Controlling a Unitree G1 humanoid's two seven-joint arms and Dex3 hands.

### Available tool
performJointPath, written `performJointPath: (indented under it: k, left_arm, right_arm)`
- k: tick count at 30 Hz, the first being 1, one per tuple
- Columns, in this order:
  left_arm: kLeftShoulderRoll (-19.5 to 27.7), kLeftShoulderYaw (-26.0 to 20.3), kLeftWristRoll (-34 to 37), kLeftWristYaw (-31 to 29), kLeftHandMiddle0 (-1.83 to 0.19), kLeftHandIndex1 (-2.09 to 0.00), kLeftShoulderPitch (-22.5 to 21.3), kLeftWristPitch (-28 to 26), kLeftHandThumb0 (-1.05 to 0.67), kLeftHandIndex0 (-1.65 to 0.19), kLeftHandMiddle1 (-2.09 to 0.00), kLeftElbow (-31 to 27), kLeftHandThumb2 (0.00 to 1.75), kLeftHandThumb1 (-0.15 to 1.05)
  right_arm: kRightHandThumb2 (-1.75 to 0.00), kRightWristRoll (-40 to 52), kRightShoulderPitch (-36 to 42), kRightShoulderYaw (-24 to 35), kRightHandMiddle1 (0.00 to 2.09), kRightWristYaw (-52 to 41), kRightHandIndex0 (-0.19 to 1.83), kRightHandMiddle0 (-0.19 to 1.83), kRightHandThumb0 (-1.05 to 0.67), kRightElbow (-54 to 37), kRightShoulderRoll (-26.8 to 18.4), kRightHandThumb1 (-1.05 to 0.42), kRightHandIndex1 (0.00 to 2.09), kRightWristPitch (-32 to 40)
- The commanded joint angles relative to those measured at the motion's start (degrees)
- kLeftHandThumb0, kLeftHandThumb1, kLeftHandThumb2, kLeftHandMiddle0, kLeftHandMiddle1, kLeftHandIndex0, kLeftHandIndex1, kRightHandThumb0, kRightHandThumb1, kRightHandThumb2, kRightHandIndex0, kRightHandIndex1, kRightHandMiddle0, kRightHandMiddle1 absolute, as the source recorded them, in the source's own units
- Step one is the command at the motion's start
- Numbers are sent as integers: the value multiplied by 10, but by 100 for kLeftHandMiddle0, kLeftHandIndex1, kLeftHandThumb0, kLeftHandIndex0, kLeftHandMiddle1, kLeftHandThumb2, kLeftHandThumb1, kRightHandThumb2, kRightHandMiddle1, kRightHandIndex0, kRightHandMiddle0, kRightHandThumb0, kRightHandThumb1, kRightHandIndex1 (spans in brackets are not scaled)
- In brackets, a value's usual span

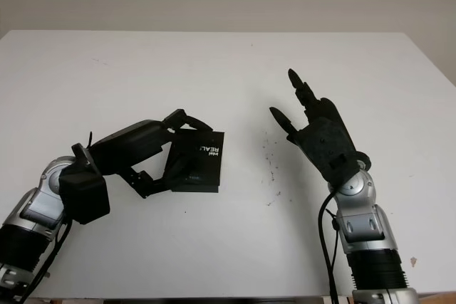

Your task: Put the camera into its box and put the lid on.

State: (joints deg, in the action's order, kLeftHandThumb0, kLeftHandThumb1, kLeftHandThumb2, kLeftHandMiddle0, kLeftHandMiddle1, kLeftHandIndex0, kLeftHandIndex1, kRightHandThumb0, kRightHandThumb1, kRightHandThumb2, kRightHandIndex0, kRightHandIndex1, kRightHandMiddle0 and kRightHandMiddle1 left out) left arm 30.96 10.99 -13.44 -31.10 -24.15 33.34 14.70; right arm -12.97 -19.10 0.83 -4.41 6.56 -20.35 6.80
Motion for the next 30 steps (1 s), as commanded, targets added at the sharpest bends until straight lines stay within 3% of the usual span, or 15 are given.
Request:
performJointPath:
  k: [1, 6, 13, 24, 25, 26, 27, 28, 29, 30]
  left_arm:
    - [13, 4, -3, -5, -92, -209, 23, 5, -7, -82, -209, 5, 125, 81]
    - [17, 6, -16, 4, -84, -209, 25, 10, -7, -82, -209, 19, 121, 83]
    - [12, 13, -52, 33, -93, -209, 5, 13, -6, -84, -209, 64, 121, 82]
    - [2, 24, -88, 79, -90, -209, -17, 32, -7, -77, -209, 101, 119, 83]
    - [2, 25, -103, 96, -80, -209, -18, 42, -7, -68, -209, 102, 118, 82]
    - [4, 26, -122, 116, -50, -205, -20, 54, -11, -39, -209, 103, 104, 83]
    - [5, 29, -137, 130, -29, -196, -21, 62, -14, -24, -209, 101, 92, 85]
    - [6, 31, -146, 134, -14, -170, -22, 63, -18, -13, -180, 95, 82, 88]
    - [8, 35, -155, 124, -7, -137, -20, 46, -23, -6, -133, 77, 68, 93]
    - [11, 39, -169, 110, -7, -91, -18, 23, -31, -3, -71, 51, 51, 100]
  right_arm:
    - [-39, -6, -8, 1, 6, 7, 15, 11, -54, 1, -4, -105, 6, -5]
    - [-39, -17, -8, -1, 6, 10, 17, 12, -56, 1, -5, -105, 7, -3]
    - [-39, -11, -4, 2, 6, 4, 15, 12, -54, -2, -5, -105, 6, -5]
    - [-39, -13, -1, 2, 6, 6, 15, 12, -55, -9, 0, -105, 5, 6]
    - [-39, -13, -1, 2, 6, 6, 14, 12, -55, -9, 0, -105, 5, 6]
    - [-39, -15, 0, 1, 6, 6, 14, 12, -55, -10, -1, -105, 5, 5]
    - [-39, -17, 0, 0, 6, 6, 15, 12, -55, -10, -3, -105, 5, 3]
    - [-39, -19, 0, 0, 6, 7, 15, 12, -55, -10, -3, -105, 6, 2]
    - [-38, -19, 0, 0, 6, 6, 16, 12, -54, -8, -4, -105, 6, -2]
    - [-39, -19, 0, -1, 6, 4, 16, 12, -54, -8, -4, -105, 6, -3]
